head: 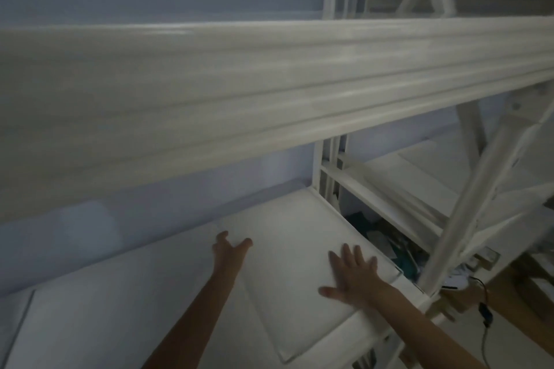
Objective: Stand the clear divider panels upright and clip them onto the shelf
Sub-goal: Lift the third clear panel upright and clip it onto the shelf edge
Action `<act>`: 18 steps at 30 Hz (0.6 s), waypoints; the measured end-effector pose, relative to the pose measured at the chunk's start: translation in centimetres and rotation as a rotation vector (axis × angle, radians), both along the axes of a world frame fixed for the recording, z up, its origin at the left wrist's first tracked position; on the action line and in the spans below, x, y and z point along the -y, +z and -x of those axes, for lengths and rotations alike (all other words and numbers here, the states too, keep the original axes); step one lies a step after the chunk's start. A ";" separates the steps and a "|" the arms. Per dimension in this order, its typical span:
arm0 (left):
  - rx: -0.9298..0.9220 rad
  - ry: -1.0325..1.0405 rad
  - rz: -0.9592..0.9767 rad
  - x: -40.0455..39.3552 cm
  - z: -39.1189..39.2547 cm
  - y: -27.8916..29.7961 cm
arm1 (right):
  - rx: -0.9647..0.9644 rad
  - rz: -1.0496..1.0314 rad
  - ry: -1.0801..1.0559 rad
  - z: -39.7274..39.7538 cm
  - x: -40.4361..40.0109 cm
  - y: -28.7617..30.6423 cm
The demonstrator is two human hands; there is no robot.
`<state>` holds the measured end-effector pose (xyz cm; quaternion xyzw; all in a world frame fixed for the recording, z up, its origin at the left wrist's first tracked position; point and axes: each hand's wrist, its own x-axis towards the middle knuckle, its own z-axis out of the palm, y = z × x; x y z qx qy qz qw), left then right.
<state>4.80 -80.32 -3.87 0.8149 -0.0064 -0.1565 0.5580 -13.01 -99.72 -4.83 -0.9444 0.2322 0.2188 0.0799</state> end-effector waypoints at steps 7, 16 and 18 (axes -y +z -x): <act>-0.463 0.215 0.626 -3.0 1.4 1.5 | 0.039 -0.118 0.116 0.9 2.0 0.0; -0.229 0.124 0.855 -7.5 8.6 2.9 | 0.467 -0.505 0.145 1.6 3.3 0.6; -0.099 0.161 0.866 -9.1 10.5 4.6 | 0.648 -0.496 0.134 1.2 2.2 0.3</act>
